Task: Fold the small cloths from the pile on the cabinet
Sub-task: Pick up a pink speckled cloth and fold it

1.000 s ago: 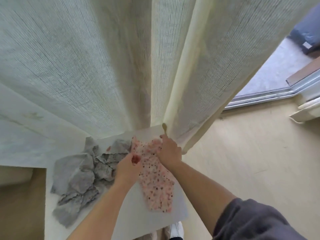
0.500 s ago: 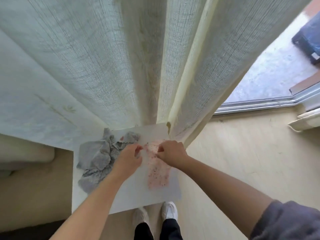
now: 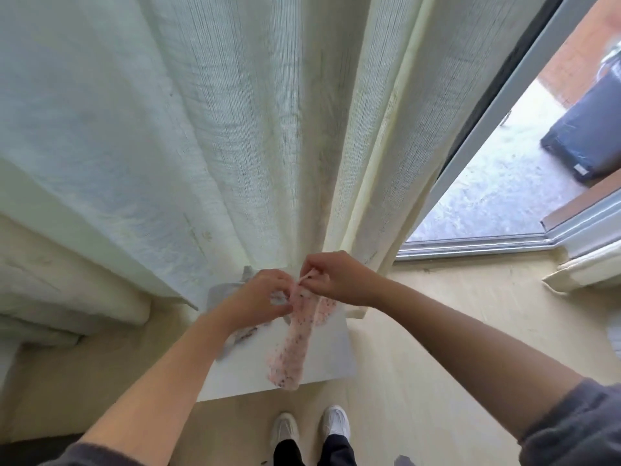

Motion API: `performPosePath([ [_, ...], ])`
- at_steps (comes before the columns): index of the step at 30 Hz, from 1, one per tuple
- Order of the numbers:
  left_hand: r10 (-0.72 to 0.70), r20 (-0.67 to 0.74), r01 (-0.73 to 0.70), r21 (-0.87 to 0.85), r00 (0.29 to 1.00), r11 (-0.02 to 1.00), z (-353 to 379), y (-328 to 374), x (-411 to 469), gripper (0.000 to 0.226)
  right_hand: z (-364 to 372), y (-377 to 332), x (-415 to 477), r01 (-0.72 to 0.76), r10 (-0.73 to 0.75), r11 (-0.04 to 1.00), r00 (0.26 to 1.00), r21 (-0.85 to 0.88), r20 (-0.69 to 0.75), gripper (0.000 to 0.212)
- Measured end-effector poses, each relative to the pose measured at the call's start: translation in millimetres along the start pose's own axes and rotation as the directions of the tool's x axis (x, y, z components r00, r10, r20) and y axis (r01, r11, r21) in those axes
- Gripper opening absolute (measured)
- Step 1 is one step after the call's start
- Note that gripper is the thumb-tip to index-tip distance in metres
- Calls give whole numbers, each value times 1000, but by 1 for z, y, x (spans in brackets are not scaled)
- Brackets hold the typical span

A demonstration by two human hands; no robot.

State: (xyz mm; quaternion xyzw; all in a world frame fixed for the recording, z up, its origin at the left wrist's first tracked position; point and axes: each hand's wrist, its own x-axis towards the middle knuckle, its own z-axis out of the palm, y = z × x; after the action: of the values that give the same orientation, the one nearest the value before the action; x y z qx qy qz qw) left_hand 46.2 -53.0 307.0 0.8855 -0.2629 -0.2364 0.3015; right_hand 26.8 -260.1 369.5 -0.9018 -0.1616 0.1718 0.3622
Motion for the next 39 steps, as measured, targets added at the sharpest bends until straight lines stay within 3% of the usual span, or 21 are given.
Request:
performPosePath([
  [2,-38,-2,38,-66,999,997,-18,16,-14,4,-14,-18,-3,32,-32,999,999,-8,-44,7],
  [7,-87,-219,27,-263,972,965,-59,33,-45,16,-51,-42,-9,-41,32,995,995,-96,-91,23],
  [10,-31,-98,14,-169,995,985,-81,41,-55,16,-66,-42,-7,-97,109,964,993,-248,38,39],
  [13,-19,35,16,92,999,996,-96,48,-59,27,-71,-42,-6,-118,162,951,977,-284,138,29],
  [15,-60,34,50,226,998,973,-104,50,-58,5,-76,-41,-6,-110,134,976,984,-189,119,30],
  [17,-105,-9,105,202,994,974,-109,48,-58,28,-80,-39,-7,-137,133,982,990,131,36,33],
  [18,-131,-22,133,92,991,987,-112,46,-59,30,-80,-38,-7,-142,147,926,989,348,12,27],
  [20,-152,-34,138,-272,988,952,-115,49,-62,30,-76,-37,-9,-107,133,664,991,740,24,21],
  [22,-169,-29,115,-622,985,775,-115,57,-64,32,-66,-34,-11,-79,85,364,995,928,51,35],
  [24,-174,-23,93,-773,984,627,-115,63,-63,32,-51,-26,-11,-101,59,160,994,982,93,60],
  [26,-179,-14,95,-803,984,588,-114,69,-58,34,-35,-20,-11,-156,72,201,987,967,144,75],
  [28,-216,3,142,-760,976,634,-112,71,-54,36,-25,-16,-8,-201,116,324,978,924,172,85],
  [29,-244,11,173,-737,970,653,-109,70,-53,36,-23,-13,-7,-207,136,339,976,918,170,82],
  [33,-357,144,361,-646,923,673,-99,66,-54,35,-27,-15,-3,-231,339,363,935,902,103,40],
  [35,-426,268,502,-497,864,708,-95,58,-54,39,-29,-20,1,-328,498,491,866,807,49,32],
  [37,-462,391,601,-420,796,680,-91,51,-54,41,-30,-26,5,-409,575,583,818,702,0,30],
  [39,-464,464,646,-406,755,646,-88,46,-51,43,-34,-29,7,-449,599,565,800,693,30,22],
])
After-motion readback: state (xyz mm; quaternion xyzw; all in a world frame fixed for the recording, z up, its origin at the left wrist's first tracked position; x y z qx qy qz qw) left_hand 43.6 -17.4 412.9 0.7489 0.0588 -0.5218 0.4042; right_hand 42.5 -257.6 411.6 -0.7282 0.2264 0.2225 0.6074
